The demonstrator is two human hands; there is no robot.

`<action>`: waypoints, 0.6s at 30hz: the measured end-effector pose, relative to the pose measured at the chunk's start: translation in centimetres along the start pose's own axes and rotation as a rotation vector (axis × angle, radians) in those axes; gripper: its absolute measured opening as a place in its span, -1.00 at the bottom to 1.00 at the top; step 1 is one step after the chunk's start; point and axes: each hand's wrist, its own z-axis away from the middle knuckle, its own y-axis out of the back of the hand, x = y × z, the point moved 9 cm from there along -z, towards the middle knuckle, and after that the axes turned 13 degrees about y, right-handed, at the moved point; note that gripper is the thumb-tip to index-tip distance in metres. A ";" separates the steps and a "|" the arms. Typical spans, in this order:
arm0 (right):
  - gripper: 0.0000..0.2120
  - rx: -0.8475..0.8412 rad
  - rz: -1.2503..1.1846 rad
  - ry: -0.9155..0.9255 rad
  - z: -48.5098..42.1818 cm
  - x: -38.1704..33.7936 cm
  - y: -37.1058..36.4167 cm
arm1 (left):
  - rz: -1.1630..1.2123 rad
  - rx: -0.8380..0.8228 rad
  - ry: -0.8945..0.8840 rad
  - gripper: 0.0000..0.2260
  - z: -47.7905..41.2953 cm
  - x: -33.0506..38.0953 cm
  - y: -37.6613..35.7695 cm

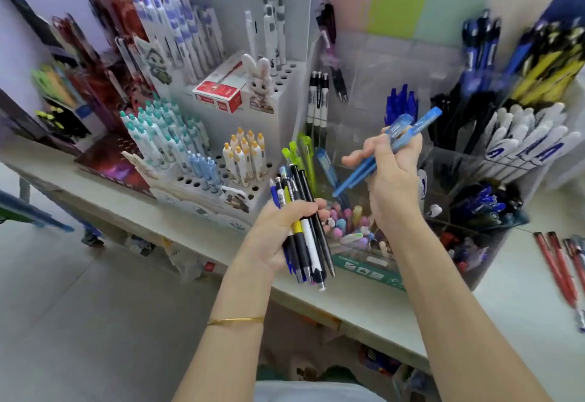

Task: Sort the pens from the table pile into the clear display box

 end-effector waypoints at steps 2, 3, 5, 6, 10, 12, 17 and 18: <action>-0.82 0.034 0.096 0.049 -0.3 -0.3 0.4 | -0.033 -0.081 0.015 -0.86 -0.1 0.4 -1.0; -0.81 0.054 0.137 0.069 -0.4 -0.5 0.5 | -0.055 -0.114 0.016 -0.86 -0.2 0.6 -1.4; -0.81 0.103 0.194 0.105 -0.6 -0.8 0.7 | -0.132 -0.160 0.002 -0.86 -0.2 1.0 -1.9; -0.81 0.122 0.210 0.116 -0.7 -0.8 0.7 | -0.179 -0.177 -0.010 -0.86 -0.2 1.3 -2.1; -0.81 0.111 0.296 0.106 -0.6 0.3 -0.4 | -0.279 -0.263 -0.050 -0.88 -0.9 1.8 -2.1; -0.83 0.111 0.356 0.096 0.0 1.0 -0.6 | -0.292 -0.321 -0.044 -0.91 -1.2 1.7 -2.1; -0.83 0.155 0.400 0.117 0.9 0.7 -0.6 | -0.240 -0.393 0.026 -0.90 -1.7 1.0 -1.7; -0.83 0.166 0.400 0.141 0.9 0.3 -0.6 | -0.220 -0.406 0.042 -0.89 -1.8 0.9 -1.9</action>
